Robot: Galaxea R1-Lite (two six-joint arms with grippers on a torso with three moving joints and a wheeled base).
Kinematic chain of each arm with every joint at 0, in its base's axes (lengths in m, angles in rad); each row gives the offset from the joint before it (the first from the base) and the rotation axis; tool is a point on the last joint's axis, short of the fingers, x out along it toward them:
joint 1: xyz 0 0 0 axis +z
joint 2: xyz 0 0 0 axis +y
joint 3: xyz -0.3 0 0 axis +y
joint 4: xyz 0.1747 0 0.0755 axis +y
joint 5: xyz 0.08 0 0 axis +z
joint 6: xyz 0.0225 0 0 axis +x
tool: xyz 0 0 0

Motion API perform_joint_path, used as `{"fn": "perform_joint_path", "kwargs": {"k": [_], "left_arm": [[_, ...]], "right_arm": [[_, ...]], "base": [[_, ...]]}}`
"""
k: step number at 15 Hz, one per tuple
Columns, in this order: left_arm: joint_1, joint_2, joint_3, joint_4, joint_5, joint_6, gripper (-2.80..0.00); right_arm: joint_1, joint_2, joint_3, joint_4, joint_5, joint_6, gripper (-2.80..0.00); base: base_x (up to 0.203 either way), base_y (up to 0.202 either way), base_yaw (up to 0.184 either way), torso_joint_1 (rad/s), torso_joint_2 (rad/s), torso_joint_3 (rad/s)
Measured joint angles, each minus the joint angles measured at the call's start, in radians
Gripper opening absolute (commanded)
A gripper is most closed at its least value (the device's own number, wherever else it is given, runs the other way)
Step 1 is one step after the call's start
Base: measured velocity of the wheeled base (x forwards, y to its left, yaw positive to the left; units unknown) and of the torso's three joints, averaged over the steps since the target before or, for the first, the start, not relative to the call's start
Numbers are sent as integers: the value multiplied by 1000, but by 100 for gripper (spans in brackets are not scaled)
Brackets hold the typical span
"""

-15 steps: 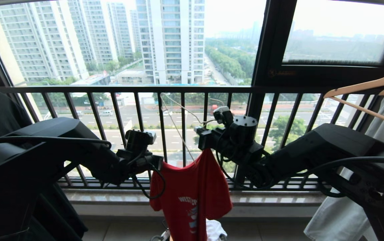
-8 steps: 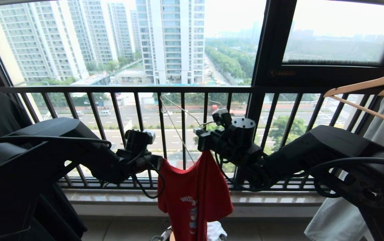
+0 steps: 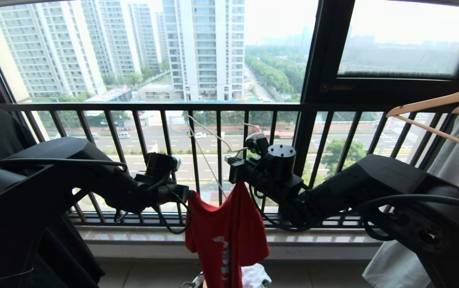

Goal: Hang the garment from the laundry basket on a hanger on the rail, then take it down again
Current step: Take the clothes off the clothes rack

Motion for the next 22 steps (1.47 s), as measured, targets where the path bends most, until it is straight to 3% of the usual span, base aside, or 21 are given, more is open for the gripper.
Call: {"fn": "perform_joint_path", "kwargs": {"k": [5,11,13,14,19,20,22], "left_arm": [[49,11,-133,279,-58,-57,0],[83,39,-286,465,-68,-159,0],[103,44,-340,546,-144,-226,0],[115,47,-356,567,-182,-237,0],[124,39,-367,573,-193,-239,0],[124,36,-365,573,-193,-238,-280],[124,31,-360,574,-194,-237,-280]], "right_arm": [[2,7,-13,0,-1,1,-280],[12,58,-105,8,-63,-1,-280],[13,67,-111,7,-64,-1,-280],[13,69,-111,7,-65,-1,-280],[31,87,-117,-44,-69,15,-280],[40,91,-120,-53,-78,15,-280],[54,98,-149,-54,-112,15,-280]], "base": [[0,0,0,0,0,0],[0,0,0,0,0,0],[0,0,0,0,0,0],[0,0,0,0,0,0],[0,0,0,0,0,0],[0,0,0,0,0,0],[0,0,0,0,0,0]]}}
